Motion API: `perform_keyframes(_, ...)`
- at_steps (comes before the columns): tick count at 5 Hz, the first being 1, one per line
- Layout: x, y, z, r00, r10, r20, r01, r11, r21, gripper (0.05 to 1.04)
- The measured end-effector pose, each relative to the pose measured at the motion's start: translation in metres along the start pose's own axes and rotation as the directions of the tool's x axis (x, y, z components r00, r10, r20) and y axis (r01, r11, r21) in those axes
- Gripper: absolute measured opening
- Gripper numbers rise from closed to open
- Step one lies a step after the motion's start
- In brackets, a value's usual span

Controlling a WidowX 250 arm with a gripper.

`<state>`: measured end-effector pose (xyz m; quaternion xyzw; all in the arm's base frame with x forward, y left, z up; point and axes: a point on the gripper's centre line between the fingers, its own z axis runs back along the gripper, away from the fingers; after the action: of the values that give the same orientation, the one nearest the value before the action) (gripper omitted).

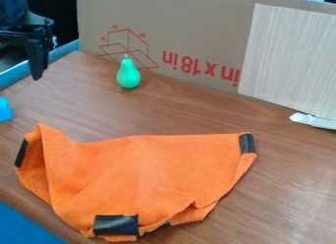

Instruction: Unfold the cloth from bottom right to top left

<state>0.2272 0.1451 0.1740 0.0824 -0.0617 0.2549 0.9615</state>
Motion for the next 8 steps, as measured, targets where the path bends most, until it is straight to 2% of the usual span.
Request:
perform_keyframes(1, -0.001, -0.001, -0.006, 1.0, -0.01, -0.018, 0.01, 1.0, -0.002, 1.0)
perform_keyframes(2, -0.012, -0.014, -0.007, 0.978, -0.204, 0.037, 0.205, 0.979, -0.005, 1.0)
perform_keyframes(3, -0.025, -0.03, -0.007, 0.931, -0.348, 0.112, 0.345, 0.938, 0.044, 1.0)
perform_keyframes(4, -0.033, -0.044, -0.007, 0.875, -0.456, 0.16, 0.451, 0.89, 0.07, 1.0)
perform_keyframes(5, -0.044, -0.058, -0.011, 0.81, -0.56, 0.176, 0.549, 0.829, 0.11, 1.0)
perform_keyframes(6, -0.06, -0.074, -0.022, 0.773, -0.612, 0.166, 0.59, 0.79, 0.168, 1.0)
perform_keyframes(7, -0.081, -0.09, -0.029, 0.723, -0.671, 0.164, 0.639, 0.74, 0.212, 1.0)
perform_keyframes(8, -0.1, -0.101, -0.039, 0.691, -0.708, 0.144, 0.663, 0.701, 0.264, 1.0)
